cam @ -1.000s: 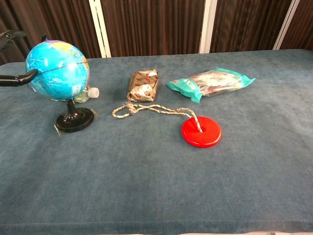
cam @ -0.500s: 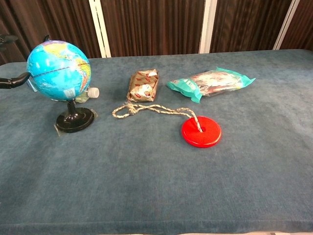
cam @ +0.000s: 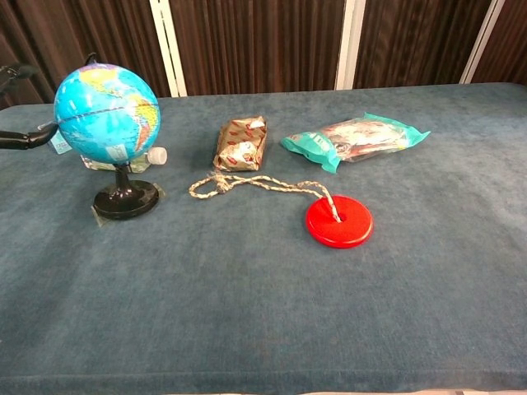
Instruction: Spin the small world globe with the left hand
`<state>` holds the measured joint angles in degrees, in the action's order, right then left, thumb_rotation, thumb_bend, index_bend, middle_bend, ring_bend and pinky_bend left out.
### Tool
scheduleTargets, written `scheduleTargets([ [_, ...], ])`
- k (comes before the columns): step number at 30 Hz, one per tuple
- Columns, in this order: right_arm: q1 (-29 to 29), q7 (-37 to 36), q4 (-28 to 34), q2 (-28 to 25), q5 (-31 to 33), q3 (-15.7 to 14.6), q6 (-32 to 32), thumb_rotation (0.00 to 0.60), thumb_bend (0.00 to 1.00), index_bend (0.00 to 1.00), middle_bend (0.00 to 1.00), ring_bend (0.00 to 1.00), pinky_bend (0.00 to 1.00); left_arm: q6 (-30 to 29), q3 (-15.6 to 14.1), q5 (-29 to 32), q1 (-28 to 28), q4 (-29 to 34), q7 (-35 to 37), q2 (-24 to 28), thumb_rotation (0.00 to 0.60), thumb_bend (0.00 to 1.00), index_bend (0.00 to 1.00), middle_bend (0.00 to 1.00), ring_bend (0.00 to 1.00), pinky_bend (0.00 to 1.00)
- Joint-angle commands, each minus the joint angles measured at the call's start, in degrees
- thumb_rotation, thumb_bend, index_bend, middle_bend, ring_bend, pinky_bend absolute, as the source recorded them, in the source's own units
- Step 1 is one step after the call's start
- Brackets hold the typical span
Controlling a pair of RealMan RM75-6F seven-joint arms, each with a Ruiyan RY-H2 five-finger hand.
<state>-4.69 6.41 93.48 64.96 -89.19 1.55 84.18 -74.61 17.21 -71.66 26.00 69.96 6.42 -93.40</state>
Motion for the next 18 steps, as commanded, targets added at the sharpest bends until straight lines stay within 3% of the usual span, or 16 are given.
scheduleTargets([
  [1, 0.0, 0.2, 0.0, 0.1, 0.1, 0.0, -0.1, 0.6, 0.15, 0.0, 0.0, 0.0, 0.0, 0.3, 0.3, 0.3, 0.2, -0.8, 0.2, -0.2, 0.486, 0.31, 0.0, 0.0, 0.0, 0.02],
  [12, -0.1, 0.9, 0.1, 0.4, 0.2, 0.0, -0.3, 0.6, 0.15, 0.0, 0.0, 0.0, 0.0, 0.3, 0.2, 1.2, -0.7, -1.9, 0.6, 1.1, 0.502, 0.31, 0.0, 0.0, 0.0, 0.02],
  [18, -0.1, 0.5, 0.1, 0.2, 0.1, 0.0, -0.1, 0.6, 0.15, 0.0, 0.0, 0.0, 0.0, -1.2, -1.5, 0.0, -3.1, 0.1, -0.5, 5.3, 0.517, 0.32, 0.0, 0.0, 0.0, 0.02],
])
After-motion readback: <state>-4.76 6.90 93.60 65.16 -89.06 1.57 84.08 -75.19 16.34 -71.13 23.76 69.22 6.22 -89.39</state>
